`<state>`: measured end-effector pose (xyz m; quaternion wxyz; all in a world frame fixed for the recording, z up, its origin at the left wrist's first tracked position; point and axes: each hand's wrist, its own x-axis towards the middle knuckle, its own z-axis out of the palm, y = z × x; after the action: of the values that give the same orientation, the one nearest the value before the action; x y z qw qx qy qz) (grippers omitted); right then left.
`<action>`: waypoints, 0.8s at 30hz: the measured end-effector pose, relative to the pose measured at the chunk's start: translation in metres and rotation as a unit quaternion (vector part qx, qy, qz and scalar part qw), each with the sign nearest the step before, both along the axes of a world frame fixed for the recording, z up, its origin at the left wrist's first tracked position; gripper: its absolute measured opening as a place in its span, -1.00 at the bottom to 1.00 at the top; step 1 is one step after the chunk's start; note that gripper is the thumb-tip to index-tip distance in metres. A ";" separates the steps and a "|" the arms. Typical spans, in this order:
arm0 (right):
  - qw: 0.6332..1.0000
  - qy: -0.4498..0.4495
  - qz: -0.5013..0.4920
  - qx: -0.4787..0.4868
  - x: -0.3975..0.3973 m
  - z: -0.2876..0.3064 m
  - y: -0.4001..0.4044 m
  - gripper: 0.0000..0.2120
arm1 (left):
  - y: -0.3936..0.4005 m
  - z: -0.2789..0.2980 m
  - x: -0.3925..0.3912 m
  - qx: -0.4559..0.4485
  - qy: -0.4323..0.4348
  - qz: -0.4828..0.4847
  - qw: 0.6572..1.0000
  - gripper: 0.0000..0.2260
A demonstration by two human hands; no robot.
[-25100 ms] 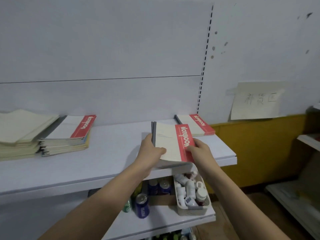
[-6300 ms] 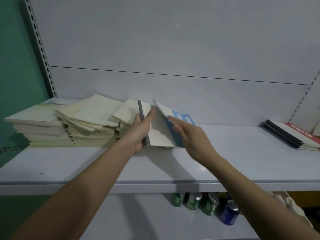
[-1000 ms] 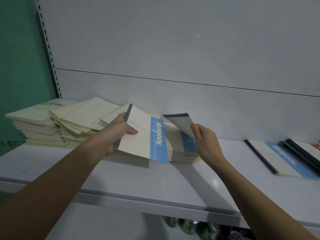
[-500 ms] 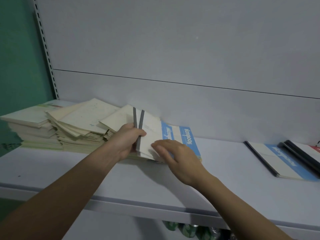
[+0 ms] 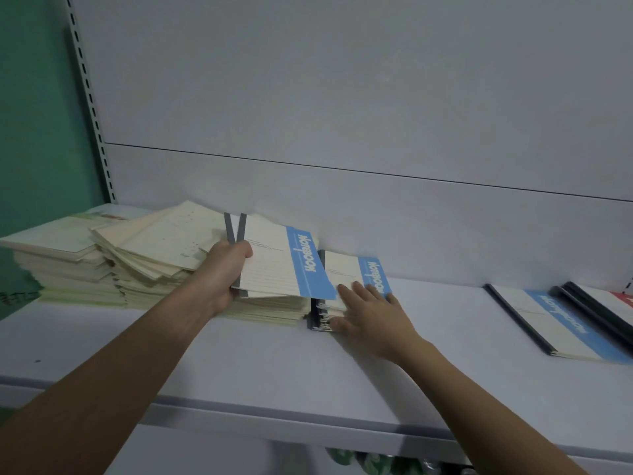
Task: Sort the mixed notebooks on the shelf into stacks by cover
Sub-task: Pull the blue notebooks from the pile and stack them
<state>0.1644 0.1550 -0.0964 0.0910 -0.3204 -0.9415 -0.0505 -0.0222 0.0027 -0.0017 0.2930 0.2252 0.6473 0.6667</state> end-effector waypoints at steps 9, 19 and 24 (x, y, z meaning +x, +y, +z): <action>0.977 0.036 -0.040 -0.207 0.013 0.044 -0.006 -0.54 | -0.004 0.002 -0.008 -0.006 0.010 -0.009 1.000 -0.83; 0.997 0.036 -0.067 0.024 0.005 0.027 -0.029 -0.73 | -0.005 -0.006 -0.011 -0.003 0.012 -0.046 0.999 -0.85; 0.930 0.331 -0.112 -0.113 0.016 0.051 -0.025 -0.67 | -0.003 -0.008 -0.008 0.000 0.011 -0.065 0.998 -0.84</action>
<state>0.1803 0.1298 -0.0452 0.3546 -0.4306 -0.8153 0.1552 -0.0306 -0.0007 -0.0099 0.3283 0.2743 0.6347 0.6435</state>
